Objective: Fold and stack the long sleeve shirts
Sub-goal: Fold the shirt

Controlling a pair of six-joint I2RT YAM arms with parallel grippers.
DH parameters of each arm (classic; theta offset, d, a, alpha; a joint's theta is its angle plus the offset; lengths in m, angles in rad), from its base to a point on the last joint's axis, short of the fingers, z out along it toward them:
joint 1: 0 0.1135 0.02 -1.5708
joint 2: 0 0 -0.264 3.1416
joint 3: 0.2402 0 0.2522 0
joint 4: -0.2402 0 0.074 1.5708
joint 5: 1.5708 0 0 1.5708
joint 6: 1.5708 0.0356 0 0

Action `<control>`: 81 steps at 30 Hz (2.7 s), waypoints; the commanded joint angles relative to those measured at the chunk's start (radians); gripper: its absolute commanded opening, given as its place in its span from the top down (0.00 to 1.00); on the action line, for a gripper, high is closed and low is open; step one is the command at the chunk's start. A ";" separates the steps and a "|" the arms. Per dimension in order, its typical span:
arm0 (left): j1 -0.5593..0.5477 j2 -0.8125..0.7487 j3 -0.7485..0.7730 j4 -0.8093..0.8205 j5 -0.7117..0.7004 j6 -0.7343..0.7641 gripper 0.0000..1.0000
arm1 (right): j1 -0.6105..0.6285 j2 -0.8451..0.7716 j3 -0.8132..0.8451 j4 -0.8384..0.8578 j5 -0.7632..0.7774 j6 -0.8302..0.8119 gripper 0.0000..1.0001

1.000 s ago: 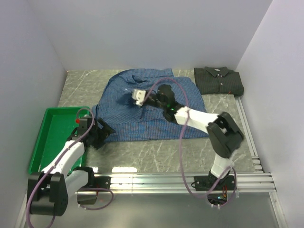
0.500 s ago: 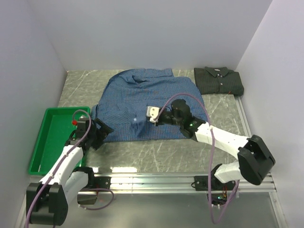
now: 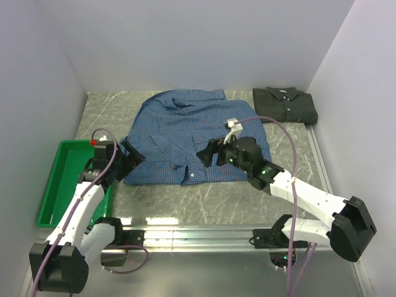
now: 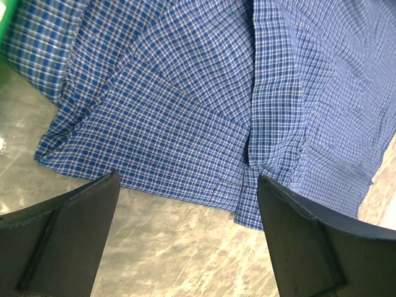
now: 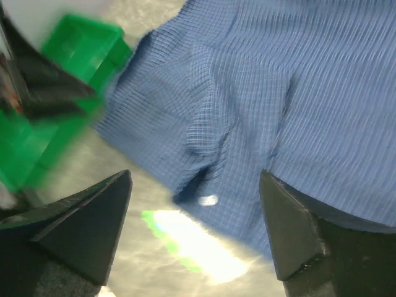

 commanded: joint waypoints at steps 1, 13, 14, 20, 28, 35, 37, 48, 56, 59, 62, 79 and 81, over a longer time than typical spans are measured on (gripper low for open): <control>-0.003 0.030 0.017 0.016 0.046 0.038 0.01 | 0.003 -0.022 -0.094 0.068 0.087 0.571 0.17; -0.003 0.130 -0.055 0.180 0.010 -0.099 0.02 | 0.008 0.197 -0.168 0.191 0.118 0.693 0.32; -0.003 0.133 -0.061 0.187 0.002 -0.111 0.01 | 0.008 0.231 -0.168 0.201 0.108 0.698 0.33; -0.003 0.136 -0.108 0.247 -0.048 -0.191 0.02 | 0.008 0.341 -0.188 0.269 0.078 0.705 0.39; -0.003 0.174 -0.130 0.289 -0.032 -0.231 0.02 | 0.009 0.403 -0.203 0.311 0.024 0.699 0.39; -0.005 0.182 -0.139 0.309 -0.007 -0.231 0.02 | 0.008 0.438 -0.193 0.303 -0.023 0.652 0.25; -0.005 0.187 -0.132 0.307 -0.001 -0.226 0.02 | 0.008 0.453 -0.188 0.317 -0.043 0.647 0.25; -0.016 0.196 -0.056 0.272 -0.016 -0.206 0.02 | 0.009 0.391 -0.171 0.284 -0.039 0.590 0.62; -0.031 0.274 -0.049 0.304 -0.010 -0.220 0.02 | 0.008 0.381 -0.164 0.289 -0.051 0.575 0.90; -0.039 0.302 -0.049 0.309 -0.033 -0.220 0.02 | 0.008 0.364 -0.153 0.246 -0.039 0.551 1.00; -0.040 0.332 -0.056 0.319 -0.052 -0.225 0.02 | 0.008 0.326 -0.110 0.130 -0.021 0.486 1.00; -0.040 0.348 -0.095 0.283 -0.070 -0.251 0.02 | -0.185 0.162 0.231 -0.628 0.067 0.066 1.00; -0.039 0.346 -0.093 0.280 -0.068 -0.251 0.02 | -0.210 0.163 0.243 -0.662 0.065 0.053 1.00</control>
